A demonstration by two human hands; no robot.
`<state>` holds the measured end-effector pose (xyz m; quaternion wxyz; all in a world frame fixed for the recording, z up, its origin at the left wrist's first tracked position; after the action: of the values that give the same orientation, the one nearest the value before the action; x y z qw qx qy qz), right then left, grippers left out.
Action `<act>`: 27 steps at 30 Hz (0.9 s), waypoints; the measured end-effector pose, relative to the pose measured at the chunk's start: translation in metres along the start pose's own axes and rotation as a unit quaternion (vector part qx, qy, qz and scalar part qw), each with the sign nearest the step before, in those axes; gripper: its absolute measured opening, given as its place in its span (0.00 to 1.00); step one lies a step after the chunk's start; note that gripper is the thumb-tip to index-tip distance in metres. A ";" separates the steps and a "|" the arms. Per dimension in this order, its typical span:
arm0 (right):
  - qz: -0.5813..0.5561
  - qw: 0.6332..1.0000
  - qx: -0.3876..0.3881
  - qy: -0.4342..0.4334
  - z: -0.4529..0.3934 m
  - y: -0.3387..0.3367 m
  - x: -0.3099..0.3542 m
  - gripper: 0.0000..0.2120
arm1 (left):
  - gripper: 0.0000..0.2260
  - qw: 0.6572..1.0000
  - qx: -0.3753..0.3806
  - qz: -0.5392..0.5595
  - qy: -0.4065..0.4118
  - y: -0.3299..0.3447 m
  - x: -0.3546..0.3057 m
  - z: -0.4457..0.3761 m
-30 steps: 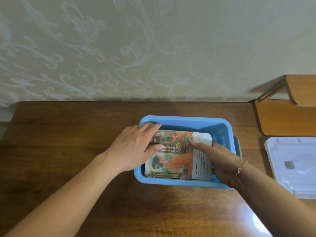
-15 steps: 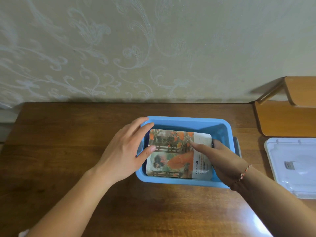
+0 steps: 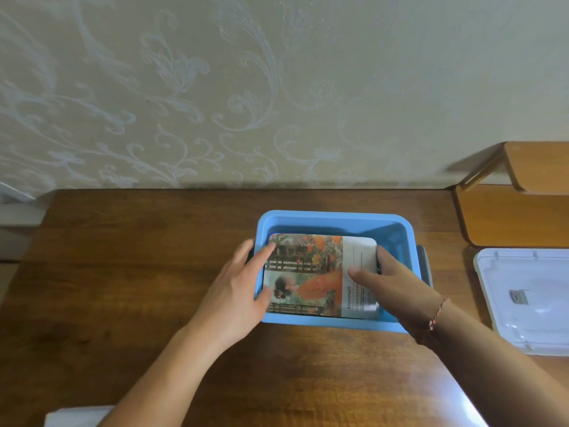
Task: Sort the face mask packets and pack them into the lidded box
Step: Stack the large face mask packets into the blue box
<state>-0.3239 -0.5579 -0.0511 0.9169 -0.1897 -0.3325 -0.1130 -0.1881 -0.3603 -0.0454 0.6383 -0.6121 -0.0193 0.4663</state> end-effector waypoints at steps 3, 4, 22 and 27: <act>0.048 0.999 0.009 -0.010 0.006 0.002 0.001 0.16 | 0.36 0.999 0.018 -0.043 -0.006 -0.004 -0.004 -0.004; 0.058 0.998 0.005 -0.011 0.007 0.001 0.001 0.16 | 0.37 0.998 0.017 -0.056 -0.004 -0.006 -0.006 -0.006; 0.065 0.997 0.020 -0.026 0.011 -0.010 -0.003 0.16 | 0.40 0.995 0.000 -0.092 0.027 -0.002 -0.008 -0.003; 0.097 0.995 -0.014 -0.037 0.013 -0.014 0.000 0.15 | 0.40 0.996 -0.002 -0.086 0.028 -0.003 -0.005 -0.004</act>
<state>-0.3354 -0.5648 -0.0384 0.9078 -0.2376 -0.3449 -0.0212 -0.1873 -0.3662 -0.0413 0.6749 -0.6226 -0.0552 0.3922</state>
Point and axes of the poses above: each hand's wrist, its own z-axis away from the middle knuckle, its own y-axis out of the palm, x = y × z, the point moved 5 cm from there along -z, towards the middle knuckle, and after that the axes turned 4 degrees about y, right-handed, at the moved point
